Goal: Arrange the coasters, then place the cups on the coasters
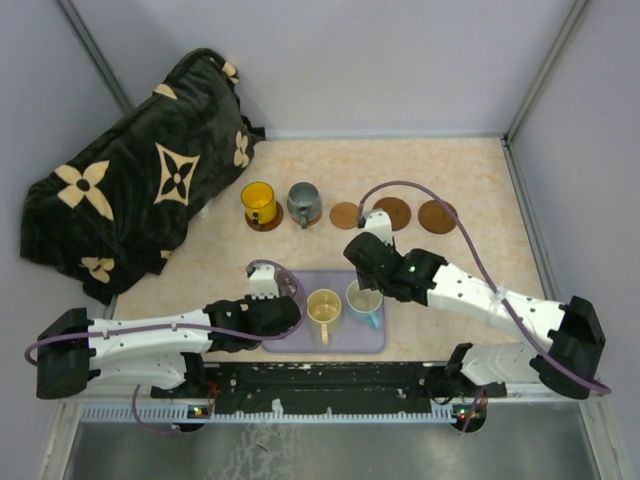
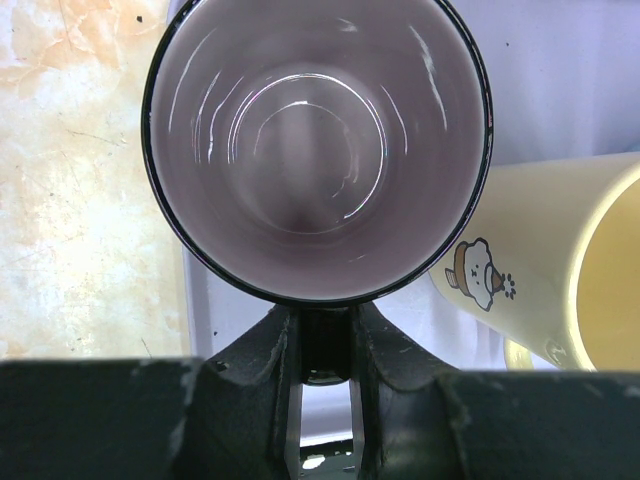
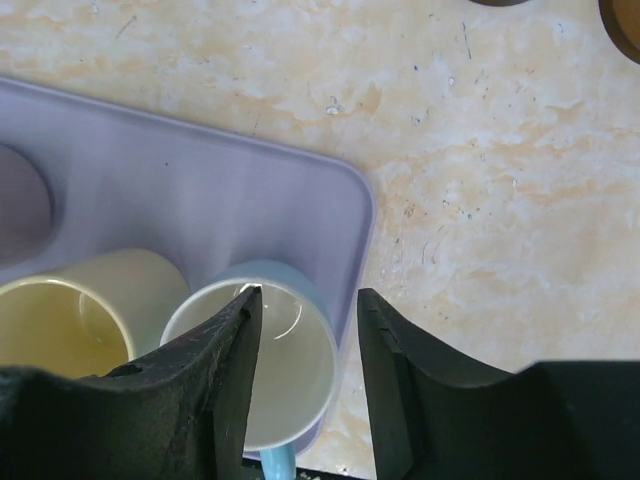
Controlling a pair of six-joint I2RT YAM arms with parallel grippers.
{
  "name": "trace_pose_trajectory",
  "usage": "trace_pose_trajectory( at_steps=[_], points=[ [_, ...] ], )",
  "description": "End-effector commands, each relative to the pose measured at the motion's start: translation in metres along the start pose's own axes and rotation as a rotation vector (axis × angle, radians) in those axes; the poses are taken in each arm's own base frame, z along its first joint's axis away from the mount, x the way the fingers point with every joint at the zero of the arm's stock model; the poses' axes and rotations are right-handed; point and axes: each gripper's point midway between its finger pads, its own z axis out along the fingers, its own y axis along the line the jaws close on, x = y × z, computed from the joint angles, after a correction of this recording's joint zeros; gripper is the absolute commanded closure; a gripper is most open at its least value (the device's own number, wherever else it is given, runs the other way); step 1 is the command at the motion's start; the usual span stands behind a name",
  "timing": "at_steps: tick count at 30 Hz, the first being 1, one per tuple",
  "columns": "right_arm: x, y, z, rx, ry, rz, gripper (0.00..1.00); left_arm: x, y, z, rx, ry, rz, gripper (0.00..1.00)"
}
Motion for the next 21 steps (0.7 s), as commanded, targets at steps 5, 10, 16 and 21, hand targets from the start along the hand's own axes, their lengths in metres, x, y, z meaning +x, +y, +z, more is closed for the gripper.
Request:
trace_pose_trajectory(
  at_steps=[5, 10, 16, 21],
  points=[
    [-0.017, -0.004, -0.053, -0.139, -0.062, 0.109, 0.45, 0.004, 0.009, -0.001, -0.027, 0.012, 0.008, 0.77],
    [0.017, -0.008, -0.070, -0.201, 0.009, 0.145, 0.40, 0.005, 0.008, -0.001, -0.025, 0.016, 0.008, 0.76],
    [0.050, -0.001, -0.071, -0.218, 0.078, 0.126, 0.42, 0.010, 0.007, 0.002, -0.034, 0.034, 0.018, 0.76],
    [0.063, 0.012, -0.067, -0.236, 0.110, 0.083, 0.44, 0.011, 0.005, 0.003, -0.042, 0.044, 0.025, 0.77]
  ],
)
